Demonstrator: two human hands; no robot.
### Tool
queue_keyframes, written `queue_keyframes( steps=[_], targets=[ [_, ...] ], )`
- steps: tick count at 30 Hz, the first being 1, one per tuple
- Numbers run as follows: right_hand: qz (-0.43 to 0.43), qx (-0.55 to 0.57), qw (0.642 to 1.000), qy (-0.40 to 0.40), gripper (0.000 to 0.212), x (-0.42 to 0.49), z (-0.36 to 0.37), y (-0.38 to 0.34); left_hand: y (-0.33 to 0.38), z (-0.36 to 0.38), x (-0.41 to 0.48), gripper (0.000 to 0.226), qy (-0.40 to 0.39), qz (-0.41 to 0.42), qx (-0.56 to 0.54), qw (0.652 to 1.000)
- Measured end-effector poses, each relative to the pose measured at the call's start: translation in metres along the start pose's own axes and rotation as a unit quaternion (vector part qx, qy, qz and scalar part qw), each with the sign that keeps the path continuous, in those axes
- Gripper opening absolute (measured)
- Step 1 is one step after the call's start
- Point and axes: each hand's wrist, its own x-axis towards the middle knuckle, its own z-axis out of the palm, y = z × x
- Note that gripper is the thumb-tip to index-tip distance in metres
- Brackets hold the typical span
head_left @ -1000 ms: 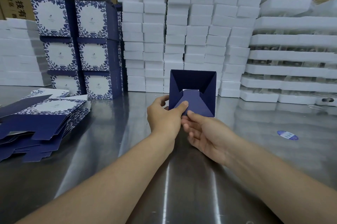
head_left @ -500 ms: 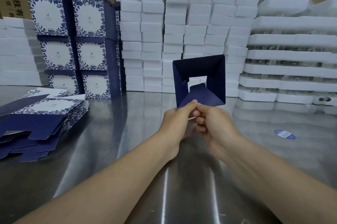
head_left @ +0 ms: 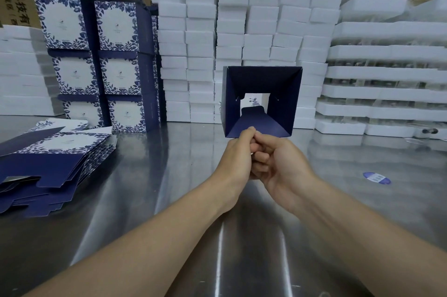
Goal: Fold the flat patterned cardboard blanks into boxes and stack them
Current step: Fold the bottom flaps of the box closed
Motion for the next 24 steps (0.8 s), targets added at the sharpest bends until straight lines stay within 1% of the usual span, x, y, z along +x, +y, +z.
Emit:
queue_keyframes(
  steps=[3, 6, 11, 15, 21, 24],
  targets=[
    [-0.008, 0.007, 1.000, -0.013, 0.030, 0.0002, 0.0006, 0.0012, 0.0000, -0.0019, 0.0005, 0.075, 0.013, 0.017, 0.001, 1.000],
    [-0.008, -0.019, 1.000, -0.016, 0.033, 0.0009, -0.0007, 0.0034, -0.0022, -0.0039, 0.0003, 0.070, 0.019, 0.034, 0.007, 0.999],
    [0.009, -0.055, 0.998, 0.019, 0.033, 0.0049, -0.0048, 0.0009, -0.0020, -0.0043, 0.0015, 0.062, 0.018, 0.023, 0.003, 1.000],
    [-0.007, -0.083, 0.995, 0.048, 0.032, 0.0065, -0.0082, 0.0020, -0.0024, -0.0055, 0.0018, 0.046, 0.022, 0.019, -0.007, 1.000],
    [-0.041, -0.094, 0.993, 0.054, 0.032, 0.0063, -0.0071, 0.0032, -0.0026, -0.0043, 0.0018, 0.047, 0.013, 0.024, 0.010, 1.000],
    [-0.045, -0.094, 0.993, 0.049, 0.032, 0.0053, -0.0069, 0.0029, -0.0032, -0.0052, 0.0025, 0.049, 0.019, 0.022, 0.018, 0.999]
  ],
)
